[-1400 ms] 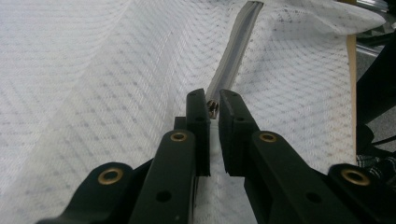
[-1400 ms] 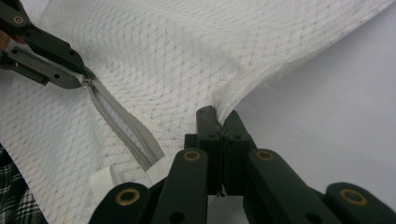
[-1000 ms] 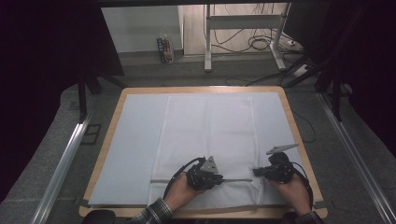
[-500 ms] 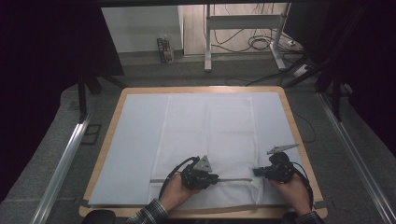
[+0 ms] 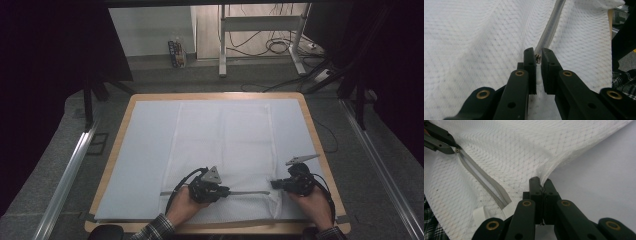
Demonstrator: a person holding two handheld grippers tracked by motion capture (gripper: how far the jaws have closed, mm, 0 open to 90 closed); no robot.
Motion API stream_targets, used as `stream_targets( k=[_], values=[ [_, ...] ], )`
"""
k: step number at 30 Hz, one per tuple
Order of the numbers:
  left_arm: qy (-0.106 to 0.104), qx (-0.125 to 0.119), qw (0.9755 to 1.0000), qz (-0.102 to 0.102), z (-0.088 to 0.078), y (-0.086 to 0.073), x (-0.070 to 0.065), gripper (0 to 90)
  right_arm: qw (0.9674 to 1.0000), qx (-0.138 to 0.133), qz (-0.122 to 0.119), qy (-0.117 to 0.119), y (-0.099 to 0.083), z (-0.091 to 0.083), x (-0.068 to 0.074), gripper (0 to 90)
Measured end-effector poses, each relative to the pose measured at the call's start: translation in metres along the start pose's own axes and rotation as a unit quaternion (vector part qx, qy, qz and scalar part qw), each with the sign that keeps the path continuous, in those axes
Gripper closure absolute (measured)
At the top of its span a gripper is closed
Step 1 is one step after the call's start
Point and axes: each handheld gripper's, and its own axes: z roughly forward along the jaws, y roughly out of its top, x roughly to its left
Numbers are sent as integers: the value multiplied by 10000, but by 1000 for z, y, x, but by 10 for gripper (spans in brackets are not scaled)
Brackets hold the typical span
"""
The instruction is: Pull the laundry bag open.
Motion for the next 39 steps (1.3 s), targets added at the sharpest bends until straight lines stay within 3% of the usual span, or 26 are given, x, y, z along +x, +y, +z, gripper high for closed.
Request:
stream_targets(
  k=[12,39],
  values=[
    [140,13,9999,-84,-13,-8,6,839,10000,11,-11,-57,0,0,-1,876],
    [248,72,9996,-145,-35,-23,9,839,10000,19,13,-57,-1,0,-3,876]
  ],
)
